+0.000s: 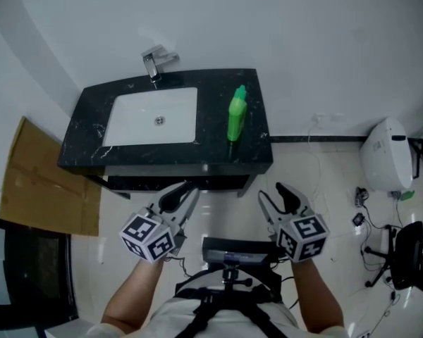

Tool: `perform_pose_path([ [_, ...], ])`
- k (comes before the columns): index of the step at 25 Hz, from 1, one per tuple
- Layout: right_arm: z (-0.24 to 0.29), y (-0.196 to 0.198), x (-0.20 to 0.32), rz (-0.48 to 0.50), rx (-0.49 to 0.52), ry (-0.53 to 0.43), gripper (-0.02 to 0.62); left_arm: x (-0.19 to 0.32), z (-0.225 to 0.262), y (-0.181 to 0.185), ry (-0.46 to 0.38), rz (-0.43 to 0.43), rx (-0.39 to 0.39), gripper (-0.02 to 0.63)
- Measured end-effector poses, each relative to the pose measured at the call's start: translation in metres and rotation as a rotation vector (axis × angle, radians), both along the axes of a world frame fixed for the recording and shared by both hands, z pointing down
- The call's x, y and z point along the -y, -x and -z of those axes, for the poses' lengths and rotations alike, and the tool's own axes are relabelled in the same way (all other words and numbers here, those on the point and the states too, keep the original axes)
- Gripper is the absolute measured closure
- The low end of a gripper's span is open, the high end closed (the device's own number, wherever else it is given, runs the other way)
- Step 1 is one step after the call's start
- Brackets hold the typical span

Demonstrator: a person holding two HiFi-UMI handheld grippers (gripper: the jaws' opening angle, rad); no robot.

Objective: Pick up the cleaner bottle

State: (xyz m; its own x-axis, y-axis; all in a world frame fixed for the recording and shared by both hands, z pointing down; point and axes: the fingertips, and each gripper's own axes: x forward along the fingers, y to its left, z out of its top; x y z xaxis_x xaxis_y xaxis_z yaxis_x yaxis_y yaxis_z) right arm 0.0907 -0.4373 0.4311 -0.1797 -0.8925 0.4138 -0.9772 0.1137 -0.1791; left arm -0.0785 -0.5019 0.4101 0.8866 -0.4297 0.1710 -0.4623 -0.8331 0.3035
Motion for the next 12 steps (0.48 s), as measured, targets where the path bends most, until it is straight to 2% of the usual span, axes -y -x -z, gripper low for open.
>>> perform_pose_path([
  [7, 0.003, -0.010, 0.014, 0.032, 0.012, 0.008, 0.385, 0.015, 0.001, -0.016, -0.010, 0.029, 0.008, 0.509],
  [12, 0.015, -0.029, 0.031, 0.064, 0.009, -0.021, 0.385, 0.024, 0.004, -0.039, -0.030, 0.040, 0.010, 0.509],
])
